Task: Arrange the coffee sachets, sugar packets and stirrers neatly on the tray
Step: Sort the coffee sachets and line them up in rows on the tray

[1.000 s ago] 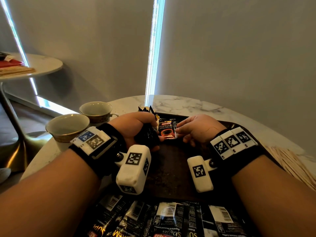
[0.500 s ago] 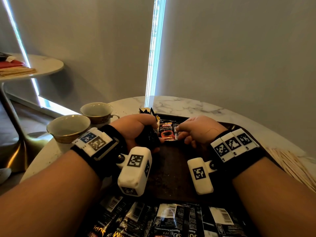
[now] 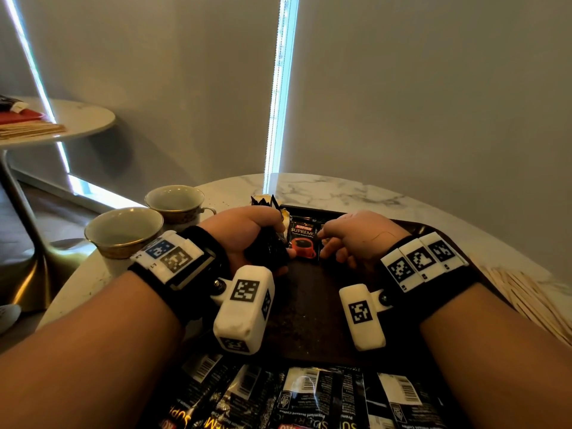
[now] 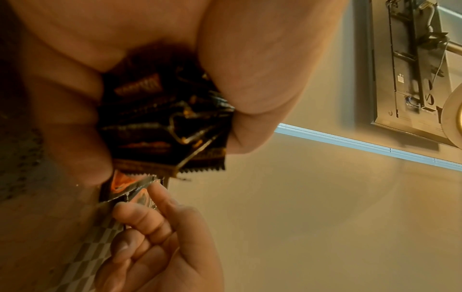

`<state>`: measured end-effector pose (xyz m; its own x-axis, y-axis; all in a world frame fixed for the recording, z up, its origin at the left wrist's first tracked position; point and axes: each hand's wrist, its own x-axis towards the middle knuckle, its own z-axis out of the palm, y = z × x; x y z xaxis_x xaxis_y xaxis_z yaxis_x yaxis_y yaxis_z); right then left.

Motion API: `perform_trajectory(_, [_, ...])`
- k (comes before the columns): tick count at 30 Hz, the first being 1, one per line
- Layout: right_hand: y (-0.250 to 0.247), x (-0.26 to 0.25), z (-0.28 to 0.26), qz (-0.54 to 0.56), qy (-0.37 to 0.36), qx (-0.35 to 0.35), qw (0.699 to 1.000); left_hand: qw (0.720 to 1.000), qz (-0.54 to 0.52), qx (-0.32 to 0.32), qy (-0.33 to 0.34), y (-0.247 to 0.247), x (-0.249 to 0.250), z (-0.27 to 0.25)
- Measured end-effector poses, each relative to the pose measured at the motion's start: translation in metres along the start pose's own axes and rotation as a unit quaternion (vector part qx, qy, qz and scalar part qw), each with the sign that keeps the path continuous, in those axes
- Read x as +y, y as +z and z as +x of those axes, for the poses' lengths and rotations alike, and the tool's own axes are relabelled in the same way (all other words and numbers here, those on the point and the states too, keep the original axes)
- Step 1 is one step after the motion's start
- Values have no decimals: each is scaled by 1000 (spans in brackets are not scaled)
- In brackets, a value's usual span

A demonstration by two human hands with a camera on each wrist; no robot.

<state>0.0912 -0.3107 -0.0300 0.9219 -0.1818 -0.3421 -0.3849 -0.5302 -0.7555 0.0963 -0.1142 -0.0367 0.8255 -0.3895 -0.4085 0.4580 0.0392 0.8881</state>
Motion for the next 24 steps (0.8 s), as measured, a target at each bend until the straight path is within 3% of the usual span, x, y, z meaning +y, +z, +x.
perform_trajectory(4, [-2,2,-1,6,-42,9,999,999,-23,-21,11,-4,3,2])
perform_trajectory(12, [-4,-6,-23,92,-246,-39,964,993,-67,-87,39,-9,7,-1])
perform_trajectory(17, [-3,-13,-35,91,-274,-77,954,990,-69,-113,48,-10,9,-3])
perform_trajectory(24, [-5,-13,-39,55,-321,-47,944,984,-14,-162,67,-9,13,-6])
